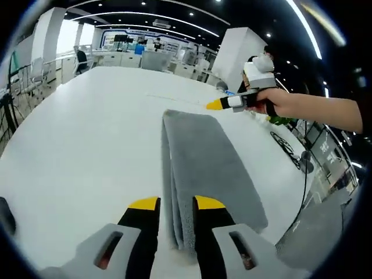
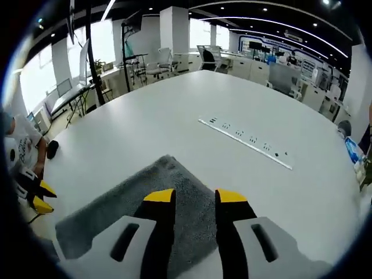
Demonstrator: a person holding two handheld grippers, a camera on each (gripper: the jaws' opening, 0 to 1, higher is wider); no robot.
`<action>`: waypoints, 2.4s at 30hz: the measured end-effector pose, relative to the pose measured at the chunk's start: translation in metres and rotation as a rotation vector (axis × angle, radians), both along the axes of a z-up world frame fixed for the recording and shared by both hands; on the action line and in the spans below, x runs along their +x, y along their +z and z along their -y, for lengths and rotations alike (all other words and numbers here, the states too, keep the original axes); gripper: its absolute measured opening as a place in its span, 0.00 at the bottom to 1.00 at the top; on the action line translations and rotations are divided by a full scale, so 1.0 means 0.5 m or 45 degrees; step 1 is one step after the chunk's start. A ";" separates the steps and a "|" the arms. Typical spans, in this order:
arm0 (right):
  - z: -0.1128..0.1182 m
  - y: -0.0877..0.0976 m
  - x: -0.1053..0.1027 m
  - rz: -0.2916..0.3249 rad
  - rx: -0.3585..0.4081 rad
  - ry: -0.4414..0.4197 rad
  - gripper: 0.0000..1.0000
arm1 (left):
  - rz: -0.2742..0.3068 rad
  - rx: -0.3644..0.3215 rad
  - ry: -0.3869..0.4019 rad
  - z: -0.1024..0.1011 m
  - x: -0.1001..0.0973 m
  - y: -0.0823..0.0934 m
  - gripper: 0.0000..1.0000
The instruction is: Fold the towel on the table until its edges align and the towel forms a compact rectangular stack.
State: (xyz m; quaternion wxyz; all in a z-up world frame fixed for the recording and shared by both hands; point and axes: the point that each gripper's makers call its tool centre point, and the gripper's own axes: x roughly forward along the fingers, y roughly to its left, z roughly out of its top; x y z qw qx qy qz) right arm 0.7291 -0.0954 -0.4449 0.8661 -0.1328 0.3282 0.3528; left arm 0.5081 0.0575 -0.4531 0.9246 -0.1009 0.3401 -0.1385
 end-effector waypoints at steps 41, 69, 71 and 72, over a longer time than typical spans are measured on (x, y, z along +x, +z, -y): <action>0.140 -0.067 -0.173 -0.197 0.188 -0.216 0.44 | -0.005 0.200 -0.267 0.022 0.148 -0.062 0.52; 0.084 -0.114 -0.249 -0.241 0.182 -0.212 0.33 | 0.016 0.121 -0.179 0.059 0.174 -0.110 0.27; 0.085 -0.118 -0.252 -0.246 0.185 -0.214 0.30 | 0.014 0.113 -0.177 0.058 0.175 -0.114 0.26; 0.085 -0.124 -0.252 -0.255 0.191 -0.217 0.27 | 0.012 0.109 -0.174 0.058 0.174 -0.115 0.26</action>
